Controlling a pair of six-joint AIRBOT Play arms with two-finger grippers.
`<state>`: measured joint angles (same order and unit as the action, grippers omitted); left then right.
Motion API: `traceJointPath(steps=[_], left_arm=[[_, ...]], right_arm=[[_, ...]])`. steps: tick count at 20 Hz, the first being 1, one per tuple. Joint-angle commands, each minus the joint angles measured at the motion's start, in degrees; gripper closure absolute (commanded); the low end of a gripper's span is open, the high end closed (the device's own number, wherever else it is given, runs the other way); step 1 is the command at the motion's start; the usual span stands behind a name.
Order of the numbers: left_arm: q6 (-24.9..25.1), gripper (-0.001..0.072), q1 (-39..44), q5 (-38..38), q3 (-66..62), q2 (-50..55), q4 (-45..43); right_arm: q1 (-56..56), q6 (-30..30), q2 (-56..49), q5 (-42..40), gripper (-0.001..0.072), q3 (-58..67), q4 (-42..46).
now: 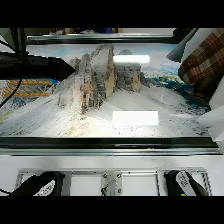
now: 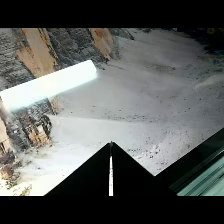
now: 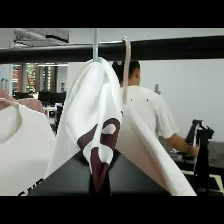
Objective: Fold the clothes and pants, and hang the long-sleeved shirts on hangers.
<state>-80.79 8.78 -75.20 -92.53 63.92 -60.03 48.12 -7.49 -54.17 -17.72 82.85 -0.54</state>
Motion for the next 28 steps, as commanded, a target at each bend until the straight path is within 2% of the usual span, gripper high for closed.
traceJointPath(steps=[1, 6, 11, 13, 14, 15, 16, 18, 23, 25, 28], left_arm=[[-0.04, 0.0689, 0.04, 0.39, -0.07, 0.02, 0.02], [-0.24, 0.0689, 0.04, 0.37, -0.07, 0.02, 0.07], [-0.24, 0.0689, 0.04, 0.42, -0.07, 0.02, 0.07], [-0.24, 0.0689, 0.04, 0.42, -0.07, 0.02, 0.04], [-0.24, 0.0689, 0.04, 0.42, -0.07, 0.02, 0.04], [-0.24, 0.0689, 0.04, 0.42, -0.07, 0.02, 0.04], [-0.22, 0.0689, 0.04, 0.42, -0.07, 0.02, 0.04], [-0.24, 0.0689, 0.04, 0.42, -0.07, 0.02, 0.04], [-0.22, 0.0689, 0.04, 0.39, -0.07, 0.02, 0.04], [-0.22, 0.0689, 0.04, 0.37, -0.07, 0.02, 0.04], [-0.22, 0.0689, 0.04, 0.37, -0.07, 0.02, 0.02]], right_arm=[[3.02, -1.55, -1.95, 0.20, 0.0697, 0.31, -7.06], [2.91, -2.45, -4.44, 0.20, 0.0696, -0.09, -16.63], [2.89, -4.74, -4.37, 0.20, 0.0689, -1.09, -16.92], [2.86, -4.70, -4.33, 0.42, 0.0652, -1.09, -16.92], [2.86, -4.70, -4.24, 1.03, 0.0442, -1.09, -16.90], [2.86, -4.68, -4.13, 1.73, 0.0194, -1.09, -16.92], [2.84, -4.44, -3.85, 1.84, 0.0045, -1.09, -16.92], [2.82, -4.46, -2.27, 5.20, 0.0046, -1.09, -16.92], [2.82, -4.37, 5.16, 25.33, 0.0064, -1.09, -16.94], [2.82, -1.22, 6.86, 36.26, 0.0064, -1.09, -16.90], [2.69, 8.83, 6.95, 60.46, 0.0064, -1.09, -15.08]])
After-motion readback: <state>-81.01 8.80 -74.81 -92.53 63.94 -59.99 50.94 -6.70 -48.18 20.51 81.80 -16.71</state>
